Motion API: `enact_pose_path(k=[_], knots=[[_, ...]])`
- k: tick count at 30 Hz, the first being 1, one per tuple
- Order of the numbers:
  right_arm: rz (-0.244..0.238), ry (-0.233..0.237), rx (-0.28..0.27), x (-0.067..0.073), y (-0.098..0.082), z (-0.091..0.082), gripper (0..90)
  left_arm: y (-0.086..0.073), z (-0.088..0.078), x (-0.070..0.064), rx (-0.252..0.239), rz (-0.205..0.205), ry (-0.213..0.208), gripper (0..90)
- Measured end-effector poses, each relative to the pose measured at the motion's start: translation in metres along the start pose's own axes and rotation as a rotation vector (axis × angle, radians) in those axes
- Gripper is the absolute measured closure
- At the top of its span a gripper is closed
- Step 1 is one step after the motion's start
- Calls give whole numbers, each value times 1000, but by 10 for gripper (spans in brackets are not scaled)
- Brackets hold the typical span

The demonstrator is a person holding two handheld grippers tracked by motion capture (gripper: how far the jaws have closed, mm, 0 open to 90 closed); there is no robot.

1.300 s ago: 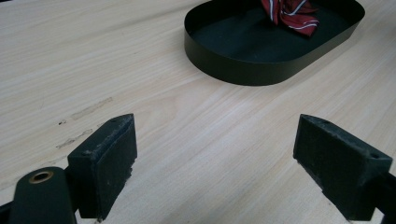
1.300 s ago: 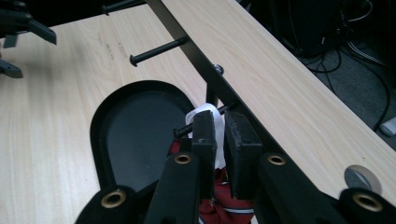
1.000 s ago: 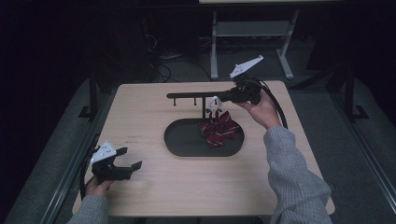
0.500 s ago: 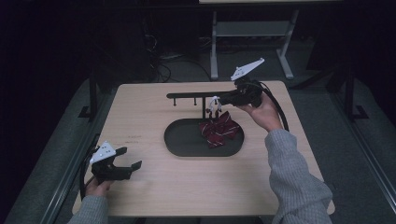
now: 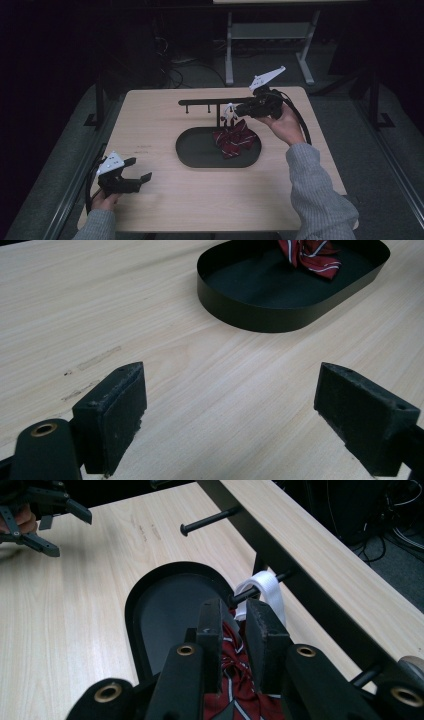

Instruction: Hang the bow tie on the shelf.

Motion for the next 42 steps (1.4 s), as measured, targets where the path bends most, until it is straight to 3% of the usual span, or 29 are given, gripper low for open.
enact_pose_path(k=[30, 36, 42], knots=[[4, 33, 6, 18, -14, 3, 744, 0, 0, -1, 1, 2, -1, 130], [-5, 22, 5, 20, -19, 4, 741, 0, 0, -1, 3, 5, -1, 130], [20, 31, 6, 21, -26, 2, 736, 0, 1, -1, 5, 7, -1, 130]])
Point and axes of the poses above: each handheld gripper's, and its own axes: z roughly forward along the jaws, y roughly out of its top, x roughly to its left, the point moved 8 cm from there along z, roughly forward along the jaws, and after that the axes turned 3 degrees about -z, right-handed, at the moved point
